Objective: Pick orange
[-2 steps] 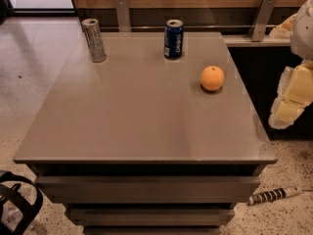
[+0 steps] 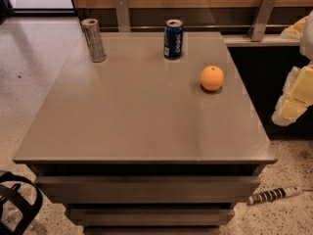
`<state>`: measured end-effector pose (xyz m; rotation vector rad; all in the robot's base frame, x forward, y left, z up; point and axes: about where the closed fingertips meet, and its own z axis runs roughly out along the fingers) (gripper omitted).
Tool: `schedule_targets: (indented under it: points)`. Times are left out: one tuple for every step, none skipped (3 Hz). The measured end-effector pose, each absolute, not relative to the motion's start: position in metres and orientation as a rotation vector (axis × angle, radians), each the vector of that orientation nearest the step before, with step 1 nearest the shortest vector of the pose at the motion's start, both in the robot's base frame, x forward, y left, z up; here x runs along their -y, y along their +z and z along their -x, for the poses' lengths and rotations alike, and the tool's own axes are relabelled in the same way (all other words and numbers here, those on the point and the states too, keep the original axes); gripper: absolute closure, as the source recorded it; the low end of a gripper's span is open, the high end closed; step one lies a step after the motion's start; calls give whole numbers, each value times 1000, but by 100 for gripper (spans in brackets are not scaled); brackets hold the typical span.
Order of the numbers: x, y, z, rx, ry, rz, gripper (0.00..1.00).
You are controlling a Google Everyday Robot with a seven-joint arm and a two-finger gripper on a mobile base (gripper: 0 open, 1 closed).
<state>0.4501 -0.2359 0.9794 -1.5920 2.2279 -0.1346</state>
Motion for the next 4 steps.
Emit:
schedule_targets:
  points:
    - [269, 961, -465, -2237, -109, 1409, 0]
    - [298, 949, -487, -2184, -81, 1223, 0]
    - [317, 947, -516, -2094, -53, 1086, 0]
    - [320, 942, -546, -2004, 19, 1006, 0]
